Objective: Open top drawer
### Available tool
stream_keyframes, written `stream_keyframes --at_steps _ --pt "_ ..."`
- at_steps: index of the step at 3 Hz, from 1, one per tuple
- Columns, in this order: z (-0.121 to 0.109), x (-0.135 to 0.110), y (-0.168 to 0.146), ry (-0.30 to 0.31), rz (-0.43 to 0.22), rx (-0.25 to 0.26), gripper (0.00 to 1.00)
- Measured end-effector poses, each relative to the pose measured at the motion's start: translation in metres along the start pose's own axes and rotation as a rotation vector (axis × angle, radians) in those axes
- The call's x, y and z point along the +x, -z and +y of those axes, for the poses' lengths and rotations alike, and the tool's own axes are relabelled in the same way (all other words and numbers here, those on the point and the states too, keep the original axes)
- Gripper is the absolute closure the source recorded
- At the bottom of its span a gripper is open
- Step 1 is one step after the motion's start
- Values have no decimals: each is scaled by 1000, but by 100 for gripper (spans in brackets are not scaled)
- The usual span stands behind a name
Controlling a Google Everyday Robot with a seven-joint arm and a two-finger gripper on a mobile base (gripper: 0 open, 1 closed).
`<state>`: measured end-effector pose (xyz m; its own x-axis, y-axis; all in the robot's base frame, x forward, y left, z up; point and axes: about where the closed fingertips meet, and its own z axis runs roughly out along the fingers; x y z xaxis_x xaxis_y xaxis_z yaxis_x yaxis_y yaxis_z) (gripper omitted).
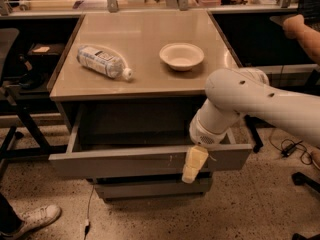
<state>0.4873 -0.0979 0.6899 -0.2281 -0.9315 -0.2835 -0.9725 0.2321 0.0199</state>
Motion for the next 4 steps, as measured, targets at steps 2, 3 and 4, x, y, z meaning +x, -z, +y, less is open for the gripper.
stream_keyframes --at_steps 2,3,4 --pt "17 4 -49 9 59 -107 0" --pt "43 17 -49 -2 93 -157 0" --pt "47 17 -45 -2 94 -164 0"
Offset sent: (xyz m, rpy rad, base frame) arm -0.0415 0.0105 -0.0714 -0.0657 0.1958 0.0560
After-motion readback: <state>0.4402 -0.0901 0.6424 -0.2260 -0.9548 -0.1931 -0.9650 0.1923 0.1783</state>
